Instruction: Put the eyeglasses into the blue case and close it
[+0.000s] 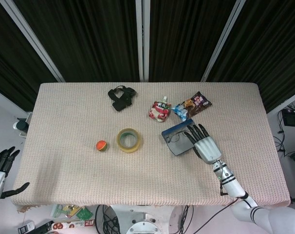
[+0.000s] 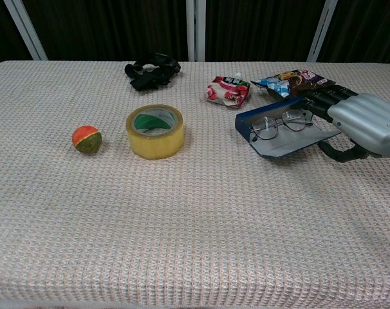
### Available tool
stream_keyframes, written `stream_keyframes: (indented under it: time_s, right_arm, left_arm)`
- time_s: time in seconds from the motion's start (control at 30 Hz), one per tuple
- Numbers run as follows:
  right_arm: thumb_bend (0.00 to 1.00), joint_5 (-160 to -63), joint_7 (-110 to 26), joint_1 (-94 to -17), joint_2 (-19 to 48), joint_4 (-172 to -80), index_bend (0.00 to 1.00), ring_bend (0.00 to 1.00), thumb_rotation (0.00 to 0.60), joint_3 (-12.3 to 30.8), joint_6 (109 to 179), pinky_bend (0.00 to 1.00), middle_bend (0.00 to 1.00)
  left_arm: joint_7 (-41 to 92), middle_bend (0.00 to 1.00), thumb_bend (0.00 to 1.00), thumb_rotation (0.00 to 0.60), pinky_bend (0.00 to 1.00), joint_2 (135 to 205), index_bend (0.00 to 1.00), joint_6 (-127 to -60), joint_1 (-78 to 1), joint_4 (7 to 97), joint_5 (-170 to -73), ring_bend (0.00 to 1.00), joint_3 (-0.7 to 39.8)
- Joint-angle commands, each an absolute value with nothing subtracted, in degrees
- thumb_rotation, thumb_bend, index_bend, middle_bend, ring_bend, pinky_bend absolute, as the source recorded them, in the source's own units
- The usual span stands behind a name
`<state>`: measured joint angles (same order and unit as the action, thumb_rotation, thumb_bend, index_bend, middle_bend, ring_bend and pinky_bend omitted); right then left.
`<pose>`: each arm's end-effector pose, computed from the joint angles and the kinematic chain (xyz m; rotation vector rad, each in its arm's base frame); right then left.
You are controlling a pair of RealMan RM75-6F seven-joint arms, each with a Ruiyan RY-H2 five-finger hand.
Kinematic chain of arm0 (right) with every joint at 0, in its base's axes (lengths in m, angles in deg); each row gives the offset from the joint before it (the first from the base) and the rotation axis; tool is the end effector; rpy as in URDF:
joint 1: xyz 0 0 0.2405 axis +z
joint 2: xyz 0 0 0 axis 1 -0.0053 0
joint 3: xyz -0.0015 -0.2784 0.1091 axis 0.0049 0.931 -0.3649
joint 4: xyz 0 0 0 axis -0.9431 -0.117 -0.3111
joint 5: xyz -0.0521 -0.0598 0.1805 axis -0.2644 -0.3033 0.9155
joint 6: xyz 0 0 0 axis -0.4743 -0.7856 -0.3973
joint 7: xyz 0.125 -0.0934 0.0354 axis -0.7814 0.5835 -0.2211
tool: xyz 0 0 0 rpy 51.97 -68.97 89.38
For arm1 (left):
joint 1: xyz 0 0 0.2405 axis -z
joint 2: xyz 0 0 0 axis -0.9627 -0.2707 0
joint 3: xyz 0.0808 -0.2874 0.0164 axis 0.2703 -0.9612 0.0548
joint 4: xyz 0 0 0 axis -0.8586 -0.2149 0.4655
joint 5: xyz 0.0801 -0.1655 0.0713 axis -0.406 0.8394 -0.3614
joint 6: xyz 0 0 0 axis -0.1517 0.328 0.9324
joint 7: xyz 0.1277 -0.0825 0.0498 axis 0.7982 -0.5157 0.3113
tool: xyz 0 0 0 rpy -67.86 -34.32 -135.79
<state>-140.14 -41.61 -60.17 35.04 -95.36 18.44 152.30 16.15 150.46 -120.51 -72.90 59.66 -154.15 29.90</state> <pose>-0.2896 -0.3428 -0.0362 1.8408 -0.5941 0.9334 -0.3731 0.1615 0.2049 -1.4848 -0.8414 -0.8894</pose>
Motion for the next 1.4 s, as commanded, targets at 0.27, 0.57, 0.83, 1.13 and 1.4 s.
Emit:
stream_keyframes:
  time_s: [0.27,0.57,0.83,1.13,1.4]
  right_arm:
    - [0.4,-139.18,-40.36,-59.41,36.23,-93.55,0.46,0.0,0.6,17.96,150.18,0.0,0.0]
    - [0.42,-139.75,-39.92,-60.54,35.41,-93.75,0.79,0.0,0.6,18.36,152.85,0.0,0.0]
    - [0.43,-141.25,-41.57,-66.03,29.67,-98.89,0.89,0.0,0.6,20.9,159.94,0.0,0.0]
    - [0.43,-141.39,-41.83,-67.59,26.68,-103.26,0.9,0.0,0.6,20.24,162.25,0.0,0.0]
    - [0.43,-141.39,-41.6,-64.54,32.6,-96.82,0.89,0.0,0.6,19.03,158.4,0.0,0.0]
  left_arm:
    - [15.83,0.04,0.13,0.473,0.19,150.89,0.03,-119.25,-72.46,59.16,-153.47,0.06,29.81]
    - [15.6,0.04,0.13,0.475,0.19,151.16,0.03,-119.25,-72.47,58.87,-153.3,0.06,29.79]
    - [15.56,0.04,0.13,0.473,0.19,150.8,0.03,-120.09,-72.97,59.01,-153.31,0.06,29.84]
    - [15.81,0.04,0.13,0.472,0.19,150.91,0.03,-119.42,-72.53,59.35,-153.8,0.06,30.06]
    - [16.36,0.04,0.13,0.473,0.19,150.75,0.03,-118.79,-72.24,59.78,-153.49,0.06,29.98]
